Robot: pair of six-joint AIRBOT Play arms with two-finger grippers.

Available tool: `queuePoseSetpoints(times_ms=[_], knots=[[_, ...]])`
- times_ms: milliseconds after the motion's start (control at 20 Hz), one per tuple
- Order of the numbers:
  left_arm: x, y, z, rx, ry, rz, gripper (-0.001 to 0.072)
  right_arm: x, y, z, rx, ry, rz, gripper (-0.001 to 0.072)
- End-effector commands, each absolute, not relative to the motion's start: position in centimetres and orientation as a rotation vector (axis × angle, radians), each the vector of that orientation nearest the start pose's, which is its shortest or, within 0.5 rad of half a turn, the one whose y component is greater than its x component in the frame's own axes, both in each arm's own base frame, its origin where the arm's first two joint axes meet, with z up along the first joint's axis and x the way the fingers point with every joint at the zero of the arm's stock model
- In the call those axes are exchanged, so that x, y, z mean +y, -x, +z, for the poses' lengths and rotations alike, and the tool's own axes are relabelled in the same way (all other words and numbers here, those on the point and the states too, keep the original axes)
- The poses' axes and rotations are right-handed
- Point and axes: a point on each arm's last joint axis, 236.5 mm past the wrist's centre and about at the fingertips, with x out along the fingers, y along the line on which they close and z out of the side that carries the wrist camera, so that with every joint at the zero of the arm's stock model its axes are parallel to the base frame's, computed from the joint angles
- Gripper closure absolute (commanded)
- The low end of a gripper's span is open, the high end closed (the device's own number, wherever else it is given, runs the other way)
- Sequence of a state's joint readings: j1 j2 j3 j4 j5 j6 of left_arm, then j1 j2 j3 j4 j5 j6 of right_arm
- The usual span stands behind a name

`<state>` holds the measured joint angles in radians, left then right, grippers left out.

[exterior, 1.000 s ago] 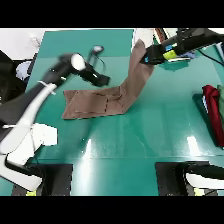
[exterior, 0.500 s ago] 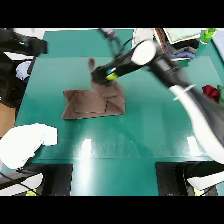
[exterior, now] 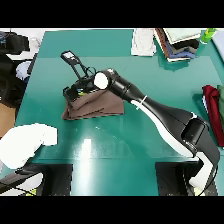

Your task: Fold the shirts.

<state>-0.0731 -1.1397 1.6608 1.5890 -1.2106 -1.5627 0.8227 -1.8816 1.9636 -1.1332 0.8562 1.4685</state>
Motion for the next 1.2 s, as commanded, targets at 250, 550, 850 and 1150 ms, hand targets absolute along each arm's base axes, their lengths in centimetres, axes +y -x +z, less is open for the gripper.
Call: queuePoseSetpoints(times_ms=[250,550,850,1150], knots=[[-4.7,-41.2,25.8,0.730,0.013,-0.132,0.0678,26.9,-40.4,1.4,1.275,0.004,0.570,0.0202],[-6.5,-41.2,26.2,0.713,0.040,-0.206,0.0678,21.8,-39.8,-1.8,1.384,-0.317,0.455,-0.0003],[-6.7,-41.1,25.7,0.735,0.044,-0.214,0.0678,28.0,-40.3,-5.3,1.393,-0.470,0.499,0.0002],[-6.8,-40.3,24.9,0.781,0.018,-0.228,0.0678,33.7,-40.1,-7.8,1.429,-0.440,0.575,0.0130]])
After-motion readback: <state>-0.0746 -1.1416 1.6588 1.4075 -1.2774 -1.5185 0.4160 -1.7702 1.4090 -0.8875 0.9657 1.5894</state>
